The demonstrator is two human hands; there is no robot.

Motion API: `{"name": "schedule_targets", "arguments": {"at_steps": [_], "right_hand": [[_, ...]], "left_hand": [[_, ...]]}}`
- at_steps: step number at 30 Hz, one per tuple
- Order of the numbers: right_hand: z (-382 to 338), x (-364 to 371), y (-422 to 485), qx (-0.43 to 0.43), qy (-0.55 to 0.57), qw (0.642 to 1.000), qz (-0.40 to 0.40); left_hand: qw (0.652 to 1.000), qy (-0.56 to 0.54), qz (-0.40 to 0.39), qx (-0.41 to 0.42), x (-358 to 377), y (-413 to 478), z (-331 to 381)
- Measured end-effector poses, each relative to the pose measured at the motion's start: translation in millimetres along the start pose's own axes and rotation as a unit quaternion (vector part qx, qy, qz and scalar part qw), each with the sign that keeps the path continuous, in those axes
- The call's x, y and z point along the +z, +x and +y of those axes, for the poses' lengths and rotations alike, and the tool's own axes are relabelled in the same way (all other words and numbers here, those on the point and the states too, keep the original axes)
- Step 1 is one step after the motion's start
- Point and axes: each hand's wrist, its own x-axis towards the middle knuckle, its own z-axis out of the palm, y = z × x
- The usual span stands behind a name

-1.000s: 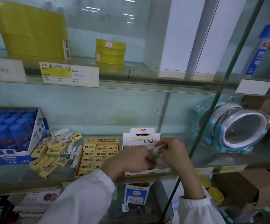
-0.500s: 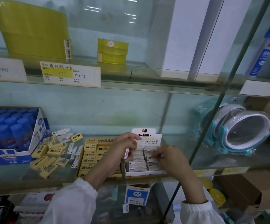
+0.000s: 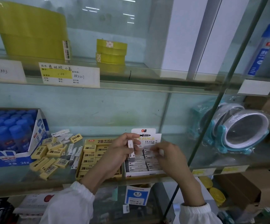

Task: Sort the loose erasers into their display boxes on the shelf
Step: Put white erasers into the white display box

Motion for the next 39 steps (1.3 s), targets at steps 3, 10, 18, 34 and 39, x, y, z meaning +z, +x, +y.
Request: {"name": "schedule_targets", "arguments": {"at_steps": [3, 10, 18, 34, 39], "right_hand": [[-14, -1, -4, -0.057, 0.133, 0.989, 0.029], [-32, 14, 3, -0.088, 0.167, 0.982, -0.025], [-20, 1, 13, -0.043, 0.186, 0.981, 0.018], [-4, 3, 15, 0.186, 0.122, 0.975, 0.028], [-8, 9, 18, 0.209, -0.002, 0.976, 0.068]], "left_hand": [[1.000, 0.016, -0.009, 0.006, 0, 0, 0], [1.000, 0.010, -0.007, -0.002, 4, -3, 5], [0.992, -0.109, -0.055, -0.011, 4, -3, 5], [0.955, 0.080, 0.262, 0.112, -35, 4, 1], [0.932, 0.241, 0.240, 0.128, -42, 0, 1]]}}
